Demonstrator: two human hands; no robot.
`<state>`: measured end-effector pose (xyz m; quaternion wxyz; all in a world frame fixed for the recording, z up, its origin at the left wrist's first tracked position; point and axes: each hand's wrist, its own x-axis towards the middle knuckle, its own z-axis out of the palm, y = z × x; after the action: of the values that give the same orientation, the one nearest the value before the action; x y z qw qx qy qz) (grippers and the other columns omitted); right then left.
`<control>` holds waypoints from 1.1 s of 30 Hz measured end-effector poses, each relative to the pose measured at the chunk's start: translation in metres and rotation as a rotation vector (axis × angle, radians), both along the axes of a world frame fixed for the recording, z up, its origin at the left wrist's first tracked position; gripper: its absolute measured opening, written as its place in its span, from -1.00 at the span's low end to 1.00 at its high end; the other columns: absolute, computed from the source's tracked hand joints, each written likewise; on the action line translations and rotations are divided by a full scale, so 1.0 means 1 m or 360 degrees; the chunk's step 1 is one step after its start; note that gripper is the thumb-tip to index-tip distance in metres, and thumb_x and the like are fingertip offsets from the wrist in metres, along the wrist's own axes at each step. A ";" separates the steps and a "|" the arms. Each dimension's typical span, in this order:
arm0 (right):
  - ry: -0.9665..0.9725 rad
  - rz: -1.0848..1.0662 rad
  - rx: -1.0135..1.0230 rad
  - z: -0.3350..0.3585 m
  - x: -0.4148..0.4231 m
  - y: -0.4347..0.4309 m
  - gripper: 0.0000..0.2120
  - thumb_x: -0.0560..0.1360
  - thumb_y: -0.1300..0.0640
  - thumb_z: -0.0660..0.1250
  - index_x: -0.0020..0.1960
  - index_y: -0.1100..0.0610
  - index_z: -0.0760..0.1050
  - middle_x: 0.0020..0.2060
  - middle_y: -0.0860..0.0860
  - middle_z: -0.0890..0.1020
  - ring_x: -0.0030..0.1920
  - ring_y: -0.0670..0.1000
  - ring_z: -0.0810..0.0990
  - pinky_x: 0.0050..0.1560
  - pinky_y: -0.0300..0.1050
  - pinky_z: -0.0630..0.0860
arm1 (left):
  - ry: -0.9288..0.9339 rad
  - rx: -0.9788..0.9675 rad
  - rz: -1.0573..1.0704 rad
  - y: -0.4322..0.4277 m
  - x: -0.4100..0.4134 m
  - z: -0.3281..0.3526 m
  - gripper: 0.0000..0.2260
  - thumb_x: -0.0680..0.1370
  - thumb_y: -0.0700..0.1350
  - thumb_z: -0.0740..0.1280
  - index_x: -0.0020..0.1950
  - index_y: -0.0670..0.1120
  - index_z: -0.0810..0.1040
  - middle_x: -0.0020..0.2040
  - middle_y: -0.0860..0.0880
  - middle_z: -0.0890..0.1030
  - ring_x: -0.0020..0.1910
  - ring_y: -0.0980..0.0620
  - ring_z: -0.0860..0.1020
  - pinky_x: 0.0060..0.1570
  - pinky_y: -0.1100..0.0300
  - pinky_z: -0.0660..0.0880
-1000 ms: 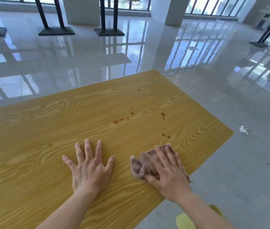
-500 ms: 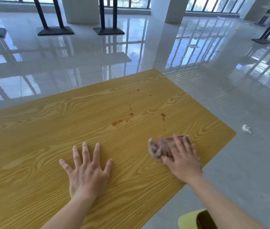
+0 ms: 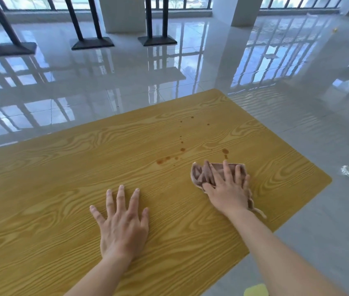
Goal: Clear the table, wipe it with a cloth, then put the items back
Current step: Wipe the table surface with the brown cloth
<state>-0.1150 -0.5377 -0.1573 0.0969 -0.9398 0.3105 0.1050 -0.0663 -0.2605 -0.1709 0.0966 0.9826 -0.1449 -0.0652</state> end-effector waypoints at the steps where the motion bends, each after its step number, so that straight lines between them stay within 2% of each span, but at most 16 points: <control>1: -0.0035 0.0075 0.0013 -0.001 0.013 0.021 -0.36 0.54 -0.37 -0.09 0.56 -0.33 -0.19 0.60 -0.06 -0.30 0.56 0.16 -0.40 0.50 0.30 -0.37 | -0.0001 -0.0012 -0.0001 0.000 0.000 0.001 -0.45 0.61 0.25 -0.08 0.60 0.19 0.01 0.65 -0.02 -0.08 0.60 -0.13 -0.23 0.46 -0.39 -0.27; 4: -0.0181 0.0647 0.0037 -0.008 0.002 0.095 -0.35 0.53 -0.36 -0.05 0.55 -0.36 -0.22 0.59 -0.07 -0.33 0.54 0.14 -0.46 0.50 0.28 -0.39 | 0.0013 -0.0033 0.0024 0.002 0.000 0.001 -0.49 0.64 0.17 -0.05 0.60 0.20 0.01 0.65 0.01 -0.09 0.60 -0.10 -0.25 0.47 -0.36 -0.27; 6: -0.0234 0.0959 0.0053 -0.005 -0.028 0.097 -0.36 0.52 -0.33 -0.04 0.53 -0.41 -0.22 0.58 -0.12 -0.34 0.53 0.06 -0.48 0.50 0.21 -0.41 | 0.0002 -0.0074 0.0025 0.003 0.000 0.002 -0.51 0.65 0.13 -0.04 0.60 0.21 0.03 0.65 0.03 -0.08 0.60 -0.07 -0.25 0.48 -0.35 -0.27; 7: -0.0217 0.0991 0.0036 -0.005 -0.038 0.081 -0.37 0.50 -0.32 -0.07 0.52 -0.43 -0.24 0.57 -0.14 -0.35 0.52 0.02 -0.49 0.50 0.17 -0.43 | -0.0002 -0.0094 0.0025 0.003 -0.001 0.001 -0.52 0.66 0.12 -0.04 0.60 0.21 0.04 0.65 0.03 -0.07 0.60 -0.07 -0.25 0.48 -0.34 -0.28; 10: -0.0085 0.0662 -0.0105 -0.006 -0.036 0.023 -0.35 0.45 -0.32 -0.16 0.50 -0.43 -0.31 0.59 -0.13 -0.31 0.54 0.01 -0.44 0.52 0.15 -0.38 | -0.0012 -0.0111 0.0038 0.002 0.000 0.000 -0.53 0.66 0.11 -0.03 0.59 0.20 0.08 0.65 0.01 -0.04 0.61 -0.08 -0.23 0.48 -0.35 -0.27; 11: -0.0094 0.0461 -0.0092 -0.005 -0.025 0.014 -0.35 0.45 -0.30 -0.15 0.52 -0.41 -0.23 0.61 -0.10 -0.25 0.57 0.03 -0.39 0.53 0.17 -0.36 | -0.0017 -0.0108 0.0046 0.001 0.000 0.000 -0.54 0.66 0.12 -0.03 0.58 0.20 0.09 0.65 0.01 -0.02 0.61 -0.09 -0.21 0.48 -0.35 -0.26; 13: -0.0238 0.0149 0.0016 -0.002 0.002 0.028 -0.39 0.45 -0.23 -0.01 0.51 -0.30 0.13 0.63 -0.02 -0.07 0.60 0.10 -0.23 0.54 0.25 -0.29 | -0.0023 -0.0112 0.0063 0.001 0.000 0.000 -0.54 0.66 0.13 -0.04 0.58 0.21 0.12 0.65 0.02 0.00 0.61 -0.09 -0.19 0.48 -0.36 -0.24; 14: -0.0286 0.0126 0.0065 0.001 0.013 0.046 -0.42 0.44 -0.20 0.05 0.46 -0.25 0.23 0.63 0.00 -0.01 0.60 0.13 -0.19 0.53 0.29 -0.27 | -0.0020 -0.0122 0.0066 0.001 0.001 0.000 -0.54 0.66 0.14 -0.05 0.57 0.21 0.12 0.64 0.02 0.00 0.61 -0.08 -0.19 0.48 -0.36 -0.24; 15: -0.0313 0.0221 0.0088 0.001 0.017 0.067 -0.43 0.44 -0.21 0.08 0.45 -0.25 0.24 0.63 0.01 0.00 0.60 0.16 -0.20 0.52 0.32 -0.27 | -0.0019 -0.0135 0.0067 0.002 0.001 -0.001 -0.54 0.65 0.16 -0.08 0.57 0.22 0.13 0.64 0.03 0.01 0.61 -0.07 -0.19 0.48 -0.35 -0.25; 19: -0.0354 0.0884 0.0033 -0.003 -0.030 0.123 -0.44 0.56 -0.42 0.00 0.52 -0.43 -0.05 0.62 -0.06 -0.14 0.59 0.14 -0.29 0.52 0.30 -0.28 | -0.0060 -0.0178 0.0046 0.007 0.001 -0.006 -0.51 0.63 0.17 -0.15 0.53 0.19 0.24 0.63 0.05 0.11 0.62 -0.05 -0.13 0.50 -0.33 -0.21; 21: -0.0333 0.0849 -0.0011 -0.005 -0.050 0.098 -0.46 0.56 -0.46 -0.08 0.50 -0.49 -0.13 0.61 -0.12 -0.18 0.59 0.08 -0.31 0.53 0.25 -0.26 | -0.0056 -0.0231 0.0062 0.010 0.001 -0.009 -0.59 0.67 0.12 0.00 0.50 0.15 0.34 0.61 0.05 0.19 0.62 -0.04 -0.05 0.50 -0.35 -0.16; 24: -0.0045 0.0371 -0.0112 -0.005 -0.039 0.017 -0.37 0.48 -0.51 -0.28 0.52 -0.43 -0.22 0.56 -0.17 -0.37 0.55 0.04 -0.43 0.53 0.21 -0.32 | -0.0029 -0.0200 0.0042 0.009 0.001 -0.010 -0.58 0.62 0.10 0.17 0.48 0.10 0.40 0.59 0.02 0.24 0.62 -0.08 0.02 0.49 -0.38 -0.11; 26: 0.0092 0.0030 -0.0054 -0.003 -0.015 -0.025 -0.32 0.48 -0.50 -0.25 0.56 -0.35 -0.21 0.55 -0.13 -0.40 0.55 0.09 -0.43 0.52 0.26 -0.33 | -0.0020 -0.0081 0.0007 0.007 0.001 -0.013 -0.49 0.58 0.19 0.13 0.51 0.07 0.35 0.59 -0.04 0.23 0.61 -0.14 0.01 0.47 -0.42 -0.12; 28: 0.0074 -0.0121 -0.0032 -0.005 0.003 -0.029 -0.33 0.51 -0.47 -0.21 0.57 -0.32 -0.21 0.57 -0.07 -0.37 0.56 0.15 -0.41 0.50 0.32 -0.32 | -0.0049 -0.0017 -0.0038 0.002 0.002 -0.014 -0.41 0.55 0.27 0.03 0.52 0.08 0.31 0.58 -0.10 0.24 0.60 -0.21 0.04 0.43 -0.48 -0.08; 30: -0.0029 0.0019 -0.0049 -0.006 -0.002 -0.007 -0.37 0.53 -0.45 -0.20 0.54 -0.37 -0.27 0.57 -0.04 -0.37 0.55 0.18 -0.42 0.50 0.34 -0.33 | -0.0100 -0.0032 -0.0145 -0.016 0.004 -0.011 -0.39 0.54 0.30 0.00 0.53 0.10 0.30 0.57 -0.12 0.25 0.59 -0.22 0.07 0.43 -0.48 -0.01; 33: -0.0149 0.0481 -0.0105 -0.007 -0.043 0.006 -0.41 0.53 -0.47 -0.17 0.49 -0.44 -0.31 0.57 -0.11 -0.34 0.55 0.08 -0.44 0.53 0.27 -0.29 | -0.0095 -0.0130 -0.0358 -0.076 0.008 -0.004 -0.41 0.54 0.28 0.02 0.53 0.11 0.32 0.57 -0.09 0.26 0.60 -0.19 0.07 0.44 -0.45 0.00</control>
<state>-0.1580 -0.5319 -0.1647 0.0635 -0.9823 0.1642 0.0644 -0.0587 -0.3362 -0.1754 0.1244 0.9568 -0.2595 -0.0405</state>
